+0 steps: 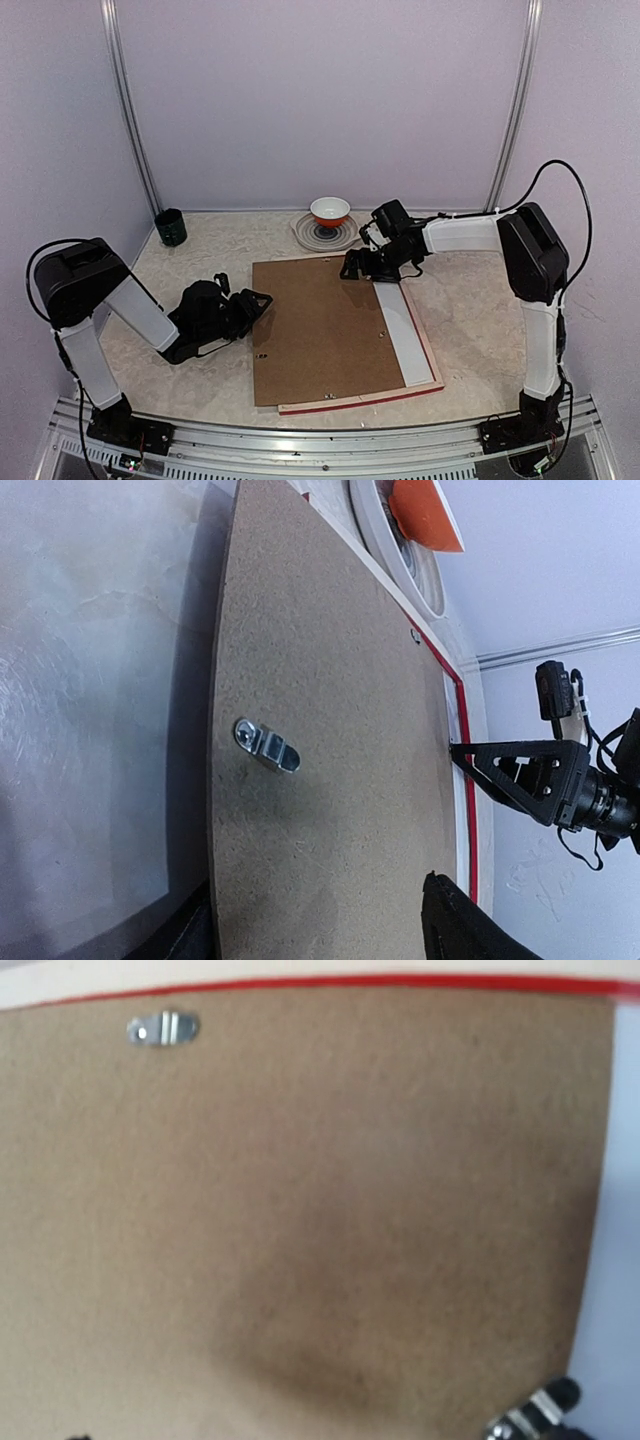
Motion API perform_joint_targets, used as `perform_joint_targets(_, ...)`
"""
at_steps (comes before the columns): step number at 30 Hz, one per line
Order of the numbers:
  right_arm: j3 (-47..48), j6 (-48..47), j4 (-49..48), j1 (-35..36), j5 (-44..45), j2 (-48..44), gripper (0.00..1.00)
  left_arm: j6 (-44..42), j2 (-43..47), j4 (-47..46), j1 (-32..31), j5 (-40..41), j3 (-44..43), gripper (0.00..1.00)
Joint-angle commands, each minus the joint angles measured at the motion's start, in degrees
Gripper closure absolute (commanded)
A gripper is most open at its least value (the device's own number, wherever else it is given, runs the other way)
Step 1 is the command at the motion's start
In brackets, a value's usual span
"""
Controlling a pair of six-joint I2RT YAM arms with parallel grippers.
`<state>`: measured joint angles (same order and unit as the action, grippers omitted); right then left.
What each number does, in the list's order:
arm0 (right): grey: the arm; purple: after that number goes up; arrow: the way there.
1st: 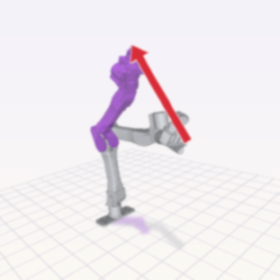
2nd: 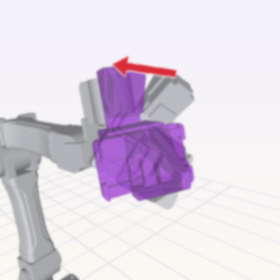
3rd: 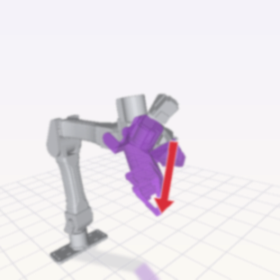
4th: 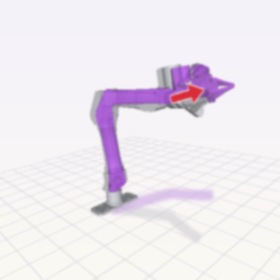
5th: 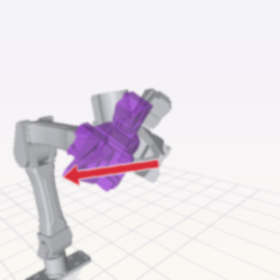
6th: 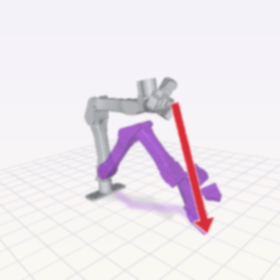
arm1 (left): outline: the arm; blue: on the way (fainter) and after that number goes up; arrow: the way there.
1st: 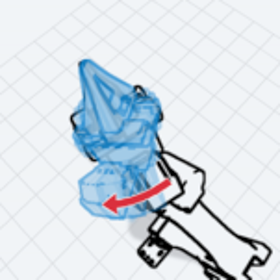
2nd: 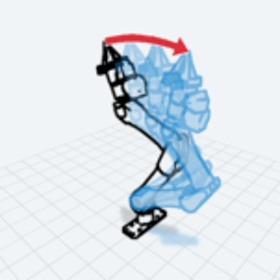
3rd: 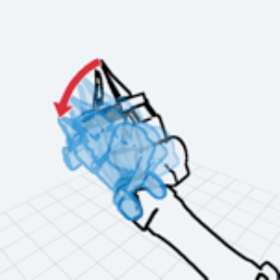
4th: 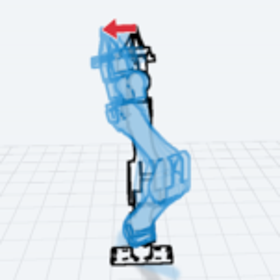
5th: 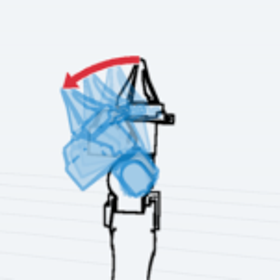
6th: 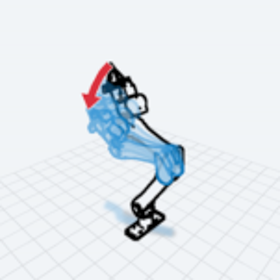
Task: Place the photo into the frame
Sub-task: Place the backboard on the frame body.
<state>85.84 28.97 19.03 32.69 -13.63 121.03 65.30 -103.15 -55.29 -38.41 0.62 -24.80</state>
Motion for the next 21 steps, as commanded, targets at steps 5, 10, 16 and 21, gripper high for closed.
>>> perform_joint_targets(5, 3.6, -0.8, 0.5, -0.8, 0.6, 2.1, 0.01, 0.0, -1.1, -1.7, -0.3, -1.7, 0.2, 0.36)
perform_joint_targets(10, 5.2, -1.1, 1.2, -0.8, 0.0, 2.7, 0.01, 0.0, -1.3, -1.7, -0.3, -1.8, 0.2, 0.36)
perform_joint_targets(16, 5.2, -1.1, 1.2, -0.7, -1.0, 3.2, 0.01, 0.1, -1.6, -1.9, -0.3, -1.9, 0.1, 0.36)
perform_joint_targets(21, 4.6, -0.8, 0.8, -0.5, -1.9, 3.8, 0.01, 0.3, -1.9, -2.1, -0.3, -2.2, -0.1, 0.36)
